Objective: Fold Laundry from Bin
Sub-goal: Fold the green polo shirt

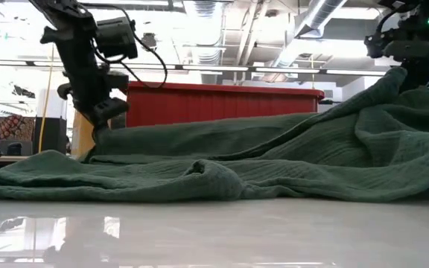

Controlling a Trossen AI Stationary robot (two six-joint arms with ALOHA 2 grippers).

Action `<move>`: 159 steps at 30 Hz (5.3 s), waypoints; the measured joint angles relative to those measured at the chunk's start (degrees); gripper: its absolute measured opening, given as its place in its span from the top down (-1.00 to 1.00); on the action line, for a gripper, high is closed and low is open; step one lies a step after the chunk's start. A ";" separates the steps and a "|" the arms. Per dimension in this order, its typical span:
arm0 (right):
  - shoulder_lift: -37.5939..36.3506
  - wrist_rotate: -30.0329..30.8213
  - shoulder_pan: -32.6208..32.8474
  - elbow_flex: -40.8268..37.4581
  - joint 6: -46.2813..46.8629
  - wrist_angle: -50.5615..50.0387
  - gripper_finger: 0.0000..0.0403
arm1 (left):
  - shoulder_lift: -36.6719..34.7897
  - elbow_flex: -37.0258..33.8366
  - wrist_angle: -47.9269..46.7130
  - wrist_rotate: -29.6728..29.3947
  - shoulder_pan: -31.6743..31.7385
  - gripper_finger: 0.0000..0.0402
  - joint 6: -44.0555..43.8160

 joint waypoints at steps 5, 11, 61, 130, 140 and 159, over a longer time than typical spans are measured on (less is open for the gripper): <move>0.02 -0.36 -0.86 0.12 0.13 -2.36 0.45 | 1.32 0.55 -0.23 3.02 1.22 0.71 1.10; 0.02 -1.11 -3.04 4.14 -0.40 -8.07 0.07 | -0.02 5.57 -4.68 4.05 3.11 0.42 1.42; 26.33 -10.84 36.27 14.23 -13.65 16.65 -0.03 | 8.53 -4.67 30.27 37.02 -49.74 0.33 11.37; 28.33 -45.91 28.69 15.93 -8.55 36.65 0.90 | -29.14 -4.46 0.84 44.12 -44.75 1.00 -9.45; 29.24 -46.89 28.18 15.93 -5.55 41.22 0.90 | -29.17 -4.41 1.38 54.73 -44.82 1.00 -14.65; 19.35 -47.98 12.61 15.89 -15.95 15.10 0.91 | -29.21 -4.39 -2.24 26.86 -29.51 1.00 -3.28</move>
